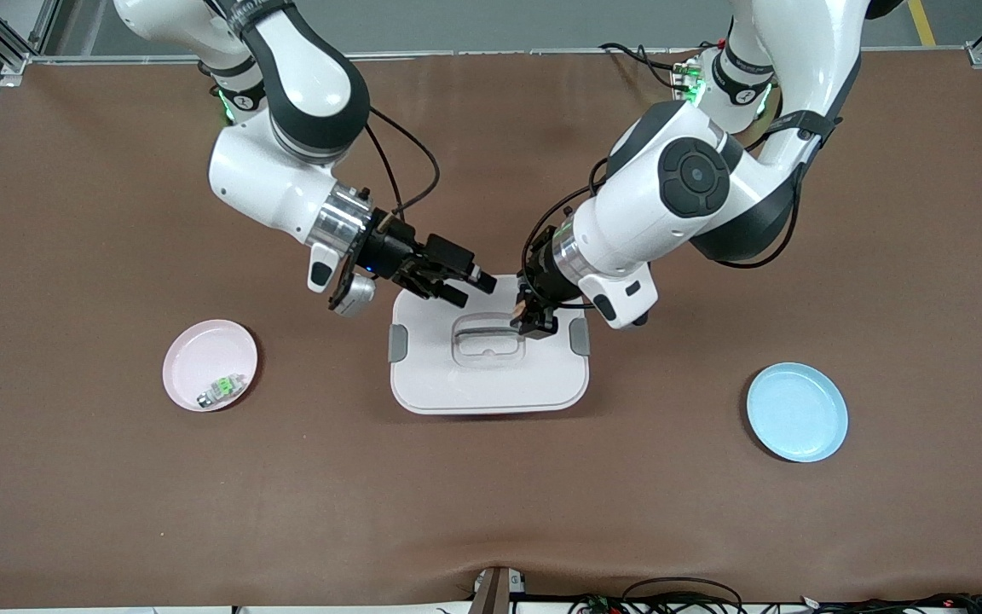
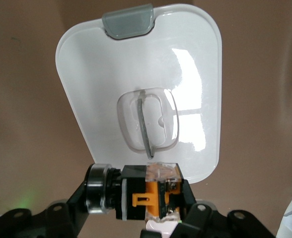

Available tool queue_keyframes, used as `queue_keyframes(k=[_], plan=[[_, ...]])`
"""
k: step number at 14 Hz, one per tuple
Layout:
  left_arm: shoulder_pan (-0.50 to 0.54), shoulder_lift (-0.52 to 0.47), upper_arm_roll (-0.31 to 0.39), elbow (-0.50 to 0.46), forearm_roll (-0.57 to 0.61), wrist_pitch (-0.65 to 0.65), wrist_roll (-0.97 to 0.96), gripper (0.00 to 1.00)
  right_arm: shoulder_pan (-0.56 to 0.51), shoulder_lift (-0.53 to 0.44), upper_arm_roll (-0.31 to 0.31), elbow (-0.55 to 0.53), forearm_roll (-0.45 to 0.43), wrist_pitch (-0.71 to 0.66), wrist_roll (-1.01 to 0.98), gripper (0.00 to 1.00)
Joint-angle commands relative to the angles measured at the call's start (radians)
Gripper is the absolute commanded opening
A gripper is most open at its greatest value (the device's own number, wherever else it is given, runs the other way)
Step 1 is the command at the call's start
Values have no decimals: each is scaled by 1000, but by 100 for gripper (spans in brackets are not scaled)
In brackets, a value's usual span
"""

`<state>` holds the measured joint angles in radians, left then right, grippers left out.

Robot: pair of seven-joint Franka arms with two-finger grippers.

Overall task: Transfer orange switch to right arm and place
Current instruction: 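Hold the switch above the box while the right gripper reaches toward it, then close the right gripper on the orange switch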

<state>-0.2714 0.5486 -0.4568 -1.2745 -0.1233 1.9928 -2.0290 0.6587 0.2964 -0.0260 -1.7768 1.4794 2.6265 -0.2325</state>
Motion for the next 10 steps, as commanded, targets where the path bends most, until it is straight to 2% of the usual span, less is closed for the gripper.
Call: queue_keyframes(k=[1, 6, 10], plan=[[-8, 1, -2, 7, -13, 6, -11, 0, 41, 70, -14, 68, 24, 50, -21, 100], [-38, 17, -2, 7, -12, 66, -19, 0, 68, 99, -14, 73, 32, 81, -30, 100], [-52, 22, 0, 7, -12, 69, -20, 0, 87, 99, -14, 71, 78, 90, -30, 100]])
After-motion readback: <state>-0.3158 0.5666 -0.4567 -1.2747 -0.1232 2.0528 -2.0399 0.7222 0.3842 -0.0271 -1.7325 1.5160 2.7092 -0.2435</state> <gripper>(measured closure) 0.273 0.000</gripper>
